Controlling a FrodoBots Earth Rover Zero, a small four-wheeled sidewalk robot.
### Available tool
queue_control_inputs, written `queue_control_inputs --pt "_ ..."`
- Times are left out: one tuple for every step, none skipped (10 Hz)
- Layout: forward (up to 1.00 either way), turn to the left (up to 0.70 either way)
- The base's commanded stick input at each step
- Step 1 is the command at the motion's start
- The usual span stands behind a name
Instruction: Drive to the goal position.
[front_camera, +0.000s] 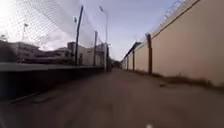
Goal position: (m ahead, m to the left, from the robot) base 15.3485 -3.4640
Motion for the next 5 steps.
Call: queue_control_inputs --pt "1.00 0.00" --pt "1.00 0.00" --pt "1.00 0.00" --pt "1.00 0.00" --pt "1.00 0.00"
